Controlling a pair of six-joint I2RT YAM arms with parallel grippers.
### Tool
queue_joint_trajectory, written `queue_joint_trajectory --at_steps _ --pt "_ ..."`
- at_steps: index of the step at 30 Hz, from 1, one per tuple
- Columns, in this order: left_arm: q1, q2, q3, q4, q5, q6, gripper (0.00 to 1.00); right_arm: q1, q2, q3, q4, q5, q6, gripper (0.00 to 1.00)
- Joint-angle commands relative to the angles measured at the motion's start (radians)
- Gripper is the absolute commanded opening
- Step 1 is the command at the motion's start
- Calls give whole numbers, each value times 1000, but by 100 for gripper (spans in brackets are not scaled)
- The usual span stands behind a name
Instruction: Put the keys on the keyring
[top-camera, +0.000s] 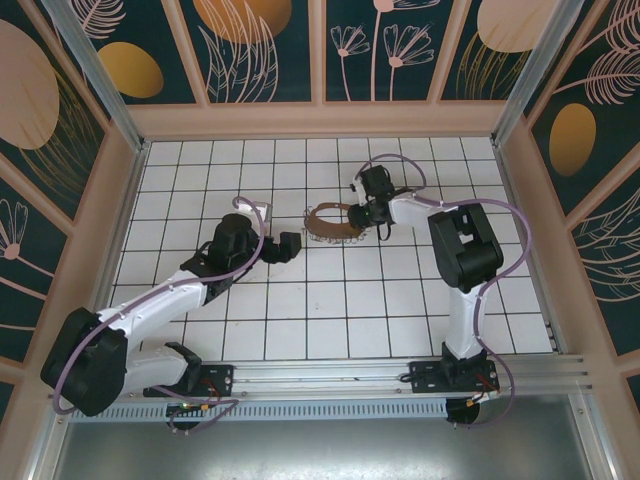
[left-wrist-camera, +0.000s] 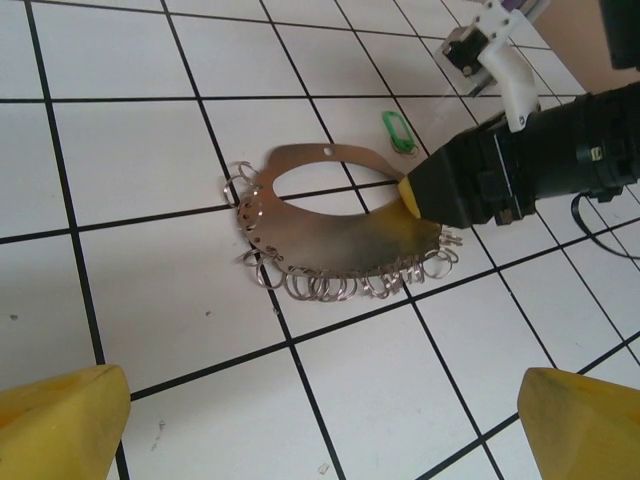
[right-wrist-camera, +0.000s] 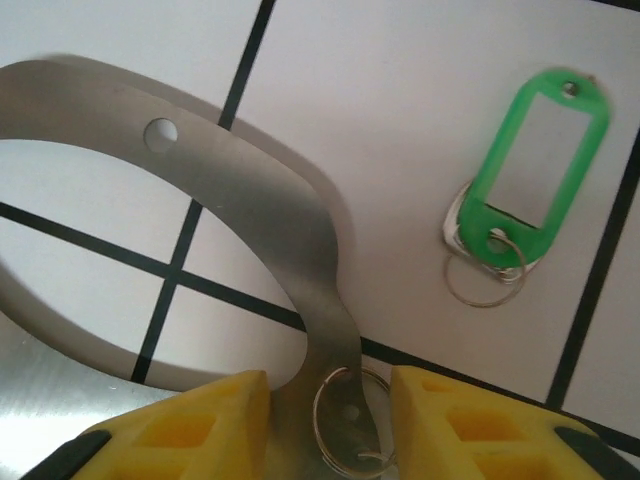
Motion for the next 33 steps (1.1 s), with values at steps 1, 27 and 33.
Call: queue_joint_trajectory --at_steps 1,27,33 --pt "-6 -25 -12 1 -21 20 99 36 -24 -43 -20 21 26 36" --pt "-7 -61 -38 -27 -34 27 99 179 -236 -196 -89 65 -11 34" --pt "-6 -54 -29 -29 -26 32 99 152 -232 -190 -82 -4 -73 32"
